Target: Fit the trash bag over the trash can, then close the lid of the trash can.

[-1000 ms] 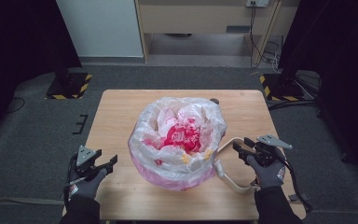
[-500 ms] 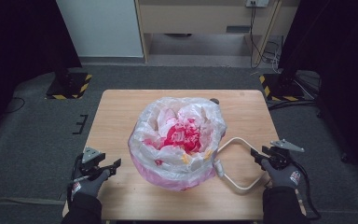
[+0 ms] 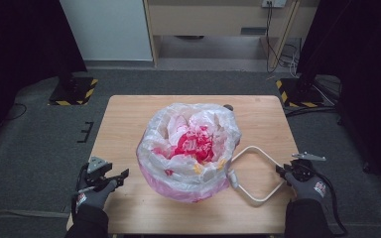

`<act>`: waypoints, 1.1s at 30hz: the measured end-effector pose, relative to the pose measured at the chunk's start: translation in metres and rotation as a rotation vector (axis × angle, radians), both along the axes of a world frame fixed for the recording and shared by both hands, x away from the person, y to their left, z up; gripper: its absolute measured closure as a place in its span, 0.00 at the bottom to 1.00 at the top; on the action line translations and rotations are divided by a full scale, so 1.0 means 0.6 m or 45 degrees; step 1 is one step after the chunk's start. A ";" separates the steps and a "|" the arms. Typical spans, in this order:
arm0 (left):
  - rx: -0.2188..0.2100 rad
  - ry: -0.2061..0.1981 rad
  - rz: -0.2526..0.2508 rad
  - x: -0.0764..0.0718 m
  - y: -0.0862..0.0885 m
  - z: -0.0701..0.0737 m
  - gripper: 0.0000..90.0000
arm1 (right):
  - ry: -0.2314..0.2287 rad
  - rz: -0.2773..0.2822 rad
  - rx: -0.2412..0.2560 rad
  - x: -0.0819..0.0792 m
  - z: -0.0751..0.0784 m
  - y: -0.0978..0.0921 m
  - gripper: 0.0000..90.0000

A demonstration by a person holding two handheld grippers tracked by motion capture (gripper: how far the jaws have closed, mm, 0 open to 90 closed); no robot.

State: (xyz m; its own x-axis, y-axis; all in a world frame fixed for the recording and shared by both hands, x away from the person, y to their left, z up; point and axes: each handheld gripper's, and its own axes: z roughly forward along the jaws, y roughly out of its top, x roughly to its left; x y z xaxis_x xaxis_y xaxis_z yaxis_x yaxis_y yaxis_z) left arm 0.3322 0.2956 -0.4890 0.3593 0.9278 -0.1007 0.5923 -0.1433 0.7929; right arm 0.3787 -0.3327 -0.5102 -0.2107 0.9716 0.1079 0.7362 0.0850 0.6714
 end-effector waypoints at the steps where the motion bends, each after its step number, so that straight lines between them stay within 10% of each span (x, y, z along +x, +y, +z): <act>1: 0.001 0.000 0.000 0.000 0.000 0.000 0.29 | 0.011 0.005 -0.001 0.000 0.000 0.001 0.73; 12: -0.002 0.004 -0.003 0.002 0.001 -0.001 0.29 | 0.074 0.045 -0.087 0.011 -0.006 0.010 0.87; 19: -0.005 0.003 -0.002 0.004 0.000 -0.001 0.29 | 0.078 -0.039 0.026 0.010 0.004 0.007 0.87; 33: -0.004 -0.017 -0.016 0.003 -0.005 0.003 0.29 | -0.243 -0.246 0.240 0.004 0.070 0.014 0.86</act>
